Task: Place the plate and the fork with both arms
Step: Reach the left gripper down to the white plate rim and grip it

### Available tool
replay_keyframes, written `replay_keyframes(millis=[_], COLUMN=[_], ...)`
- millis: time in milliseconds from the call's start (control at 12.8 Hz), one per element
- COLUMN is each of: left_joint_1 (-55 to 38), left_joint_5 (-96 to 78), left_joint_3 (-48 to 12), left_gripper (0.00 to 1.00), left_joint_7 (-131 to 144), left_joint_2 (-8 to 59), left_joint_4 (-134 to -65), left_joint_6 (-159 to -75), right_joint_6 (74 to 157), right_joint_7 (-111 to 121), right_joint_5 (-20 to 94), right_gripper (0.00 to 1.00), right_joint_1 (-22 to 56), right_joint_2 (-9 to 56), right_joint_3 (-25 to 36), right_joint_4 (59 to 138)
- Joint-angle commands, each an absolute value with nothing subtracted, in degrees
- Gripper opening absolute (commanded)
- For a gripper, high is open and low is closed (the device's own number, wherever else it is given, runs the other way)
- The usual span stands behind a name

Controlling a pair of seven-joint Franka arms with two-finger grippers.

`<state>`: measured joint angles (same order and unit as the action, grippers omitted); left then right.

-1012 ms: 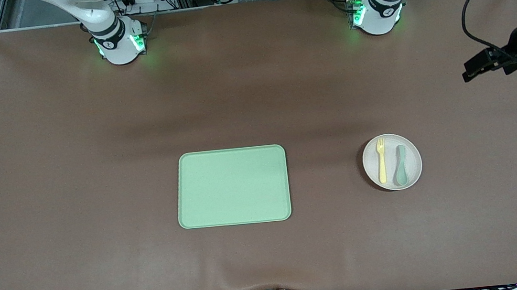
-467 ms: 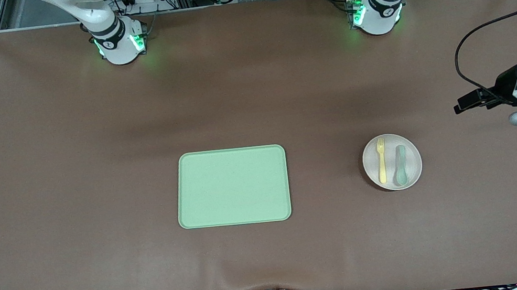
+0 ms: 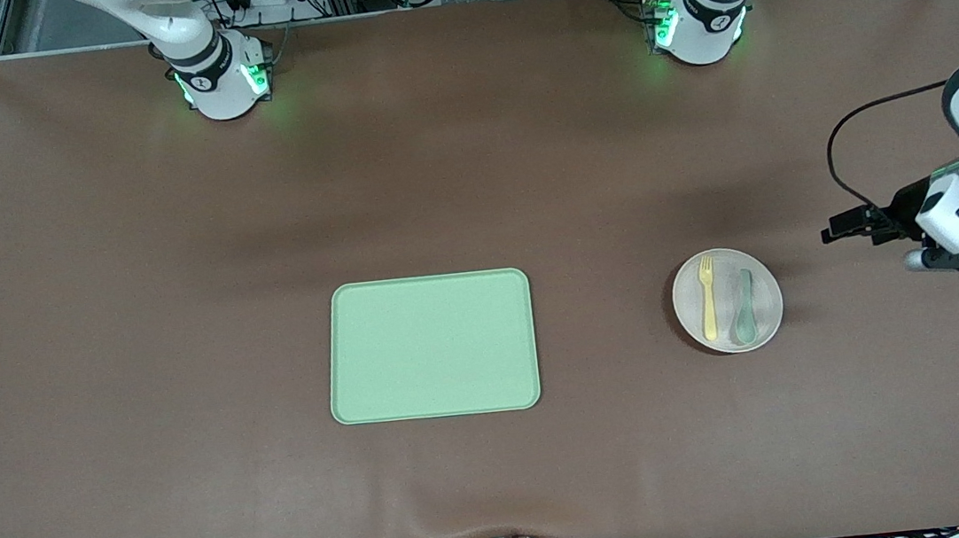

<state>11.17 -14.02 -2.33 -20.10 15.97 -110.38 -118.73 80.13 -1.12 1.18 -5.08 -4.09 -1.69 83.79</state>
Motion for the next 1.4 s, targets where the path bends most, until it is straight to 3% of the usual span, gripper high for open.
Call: replay_keyframes(millis=[0,234,467,545,779,1324], left_joint_1=[11.0,11.4,10.9,10.5,9.5,8.9], left_joint_5=[-15.5,-18.1,-22.1,-23.2,-23.6,-24.7], left_joint_3=[-3.1,-3.2,-3.2,-3.3,-3.9,-4.2], left_gripper=[1.00,1.00,0.67,0.61,0.59,0.44], left_joint_7=[-23.6,-29.2,-30.8,-30.8,-30.8,-30.1], left_joint_2=[19.8,24.1,26.4,27.1,29.6,32.6], left_joint_4=[-109.9,-109.8,-109.5,-109.5,-109.2,-108.1], left_joint_6=[-123.8,-128.6,-129.6,-130.9,-134.8,-137.6], right_joint_6=[79.9,79.8,79.9,80.0,79.9,79.9], right_joint_7=[-1.3,-1.3,-1.6,-1.6,-1.2,-1.2], right_joint_5=[1.6,1.5,1.4,1.4,1.4,1.4], right_gripper=[1.00,1.00,1.00,1.00,1.00,1.00], right_joint_1=[-4.9,-5.1,-4.8,-4.9,-4.9,-5.4], right_joint_2=[-4.4,-4.4,-4.4,-4.4,-4.2,-4.0], right_joint_3=[-1.8,-1.7,-1.7,-1.7,-1.7,-1.6], right_joint_4=[83.8,83.9,83.9,83.9,83.9,83.9])
